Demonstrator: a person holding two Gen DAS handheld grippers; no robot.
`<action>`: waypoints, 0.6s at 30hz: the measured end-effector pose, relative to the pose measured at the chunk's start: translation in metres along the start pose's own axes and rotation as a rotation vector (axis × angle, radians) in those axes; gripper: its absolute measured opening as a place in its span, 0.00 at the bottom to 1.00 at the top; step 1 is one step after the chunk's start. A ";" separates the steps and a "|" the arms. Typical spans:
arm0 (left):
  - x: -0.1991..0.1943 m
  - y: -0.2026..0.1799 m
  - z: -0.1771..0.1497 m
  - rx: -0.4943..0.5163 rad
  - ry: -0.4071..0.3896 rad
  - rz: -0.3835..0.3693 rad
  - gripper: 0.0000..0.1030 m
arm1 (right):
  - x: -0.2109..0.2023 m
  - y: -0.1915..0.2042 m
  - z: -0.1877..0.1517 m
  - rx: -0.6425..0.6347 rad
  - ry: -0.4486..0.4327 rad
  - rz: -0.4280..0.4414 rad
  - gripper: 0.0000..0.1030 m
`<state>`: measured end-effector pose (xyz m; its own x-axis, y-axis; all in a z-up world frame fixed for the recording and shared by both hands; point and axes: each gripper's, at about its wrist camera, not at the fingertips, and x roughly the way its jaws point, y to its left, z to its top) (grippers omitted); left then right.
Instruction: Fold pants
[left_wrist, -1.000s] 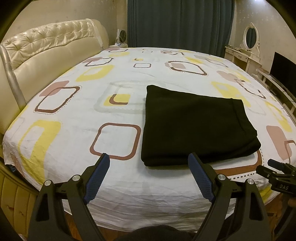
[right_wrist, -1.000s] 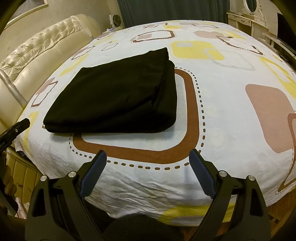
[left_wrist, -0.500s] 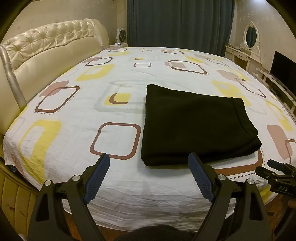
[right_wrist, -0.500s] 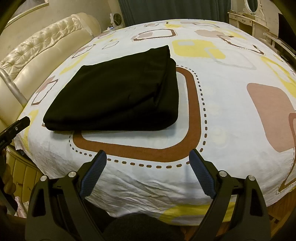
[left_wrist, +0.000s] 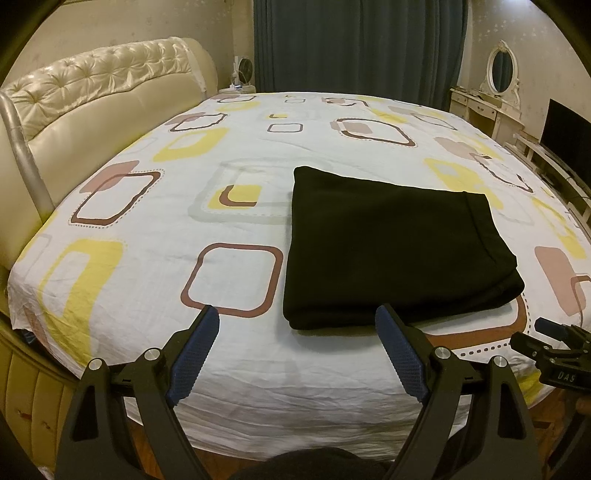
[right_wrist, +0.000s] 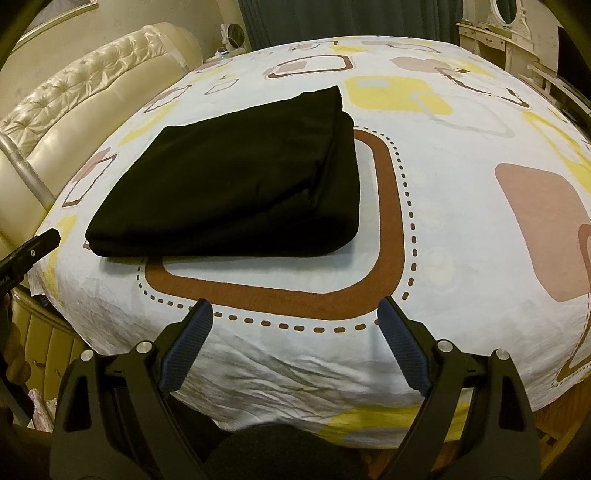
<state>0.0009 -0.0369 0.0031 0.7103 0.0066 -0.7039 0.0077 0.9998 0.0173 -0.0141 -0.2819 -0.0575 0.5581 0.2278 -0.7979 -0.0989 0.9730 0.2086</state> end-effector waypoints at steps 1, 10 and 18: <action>0.000 0.000 0.000 0.000 -0.001 0.000 0.83 | 0.000 0.000 0.000 -0.001 0.002 0.001 0.88; 0.000 -0.001 0.005 -0.011 0.012 0.040 0.86 | 0.002 0.001 0.000 -0.009 0.011 0.005 0.88; -0.007 0.011 0.018 -0.015 -0.036 -0.031 0.86 | 0.002 0.002 0.002 0.002 0.019 0.049 0.88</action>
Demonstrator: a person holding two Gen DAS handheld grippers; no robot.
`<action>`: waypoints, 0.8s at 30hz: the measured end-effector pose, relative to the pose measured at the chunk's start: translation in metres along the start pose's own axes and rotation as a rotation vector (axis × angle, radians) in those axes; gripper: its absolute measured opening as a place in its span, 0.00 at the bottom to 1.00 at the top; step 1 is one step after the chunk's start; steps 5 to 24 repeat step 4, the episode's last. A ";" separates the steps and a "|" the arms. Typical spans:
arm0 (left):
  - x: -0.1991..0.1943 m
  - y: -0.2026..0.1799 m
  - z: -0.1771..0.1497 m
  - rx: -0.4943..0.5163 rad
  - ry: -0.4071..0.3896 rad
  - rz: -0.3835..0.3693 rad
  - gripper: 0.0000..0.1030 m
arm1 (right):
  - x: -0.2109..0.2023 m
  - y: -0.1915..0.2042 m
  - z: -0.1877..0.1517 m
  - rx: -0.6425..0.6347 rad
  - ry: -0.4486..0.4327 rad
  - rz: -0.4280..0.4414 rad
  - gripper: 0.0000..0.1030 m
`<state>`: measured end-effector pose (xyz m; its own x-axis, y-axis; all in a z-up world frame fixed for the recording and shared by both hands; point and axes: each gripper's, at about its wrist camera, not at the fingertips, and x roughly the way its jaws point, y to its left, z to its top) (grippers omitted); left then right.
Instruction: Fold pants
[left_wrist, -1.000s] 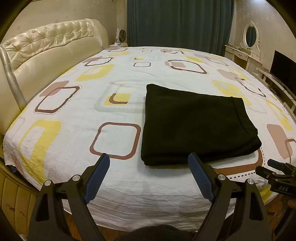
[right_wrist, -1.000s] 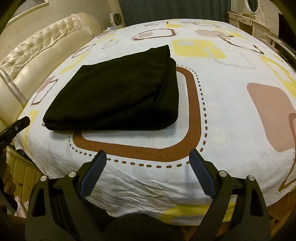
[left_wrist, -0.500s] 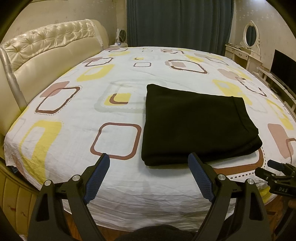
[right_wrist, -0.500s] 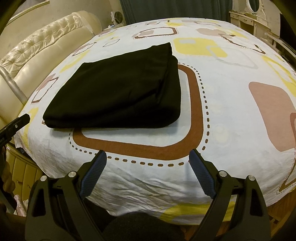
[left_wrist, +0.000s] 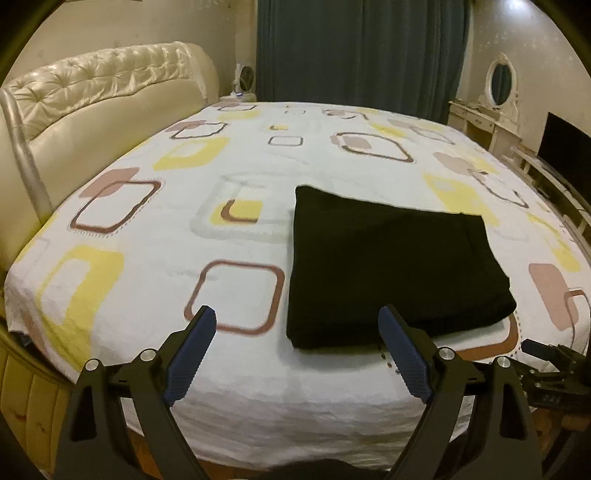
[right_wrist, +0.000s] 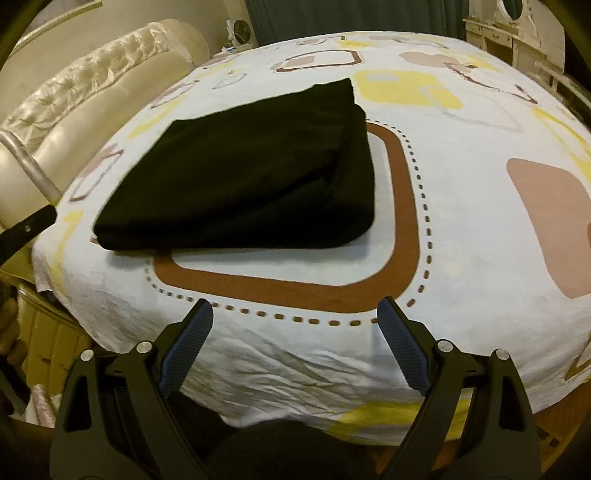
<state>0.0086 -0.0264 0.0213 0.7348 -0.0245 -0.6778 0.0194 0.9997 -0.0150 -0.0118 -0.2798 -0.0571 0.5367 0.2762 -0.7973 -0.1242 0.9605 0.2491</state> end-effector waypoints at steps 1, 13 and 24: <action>0.004 0.006 0.006 0.010 0.003 0.011 0.86 | -0.003 -0.001 0.003 0.005 -0.004 0.008 0.88; 0.027 0.029 0.027 0.030 -0.019 0.137 0.86 | -0.014 -0.012 0.025 0.024 -0.051 0.040 0.88; 0.027 0.029 0.027 0.030 -0.019 0.137 0.86 | -0.014 -0.012 0.025 0.024 -0.051 0.040 0.88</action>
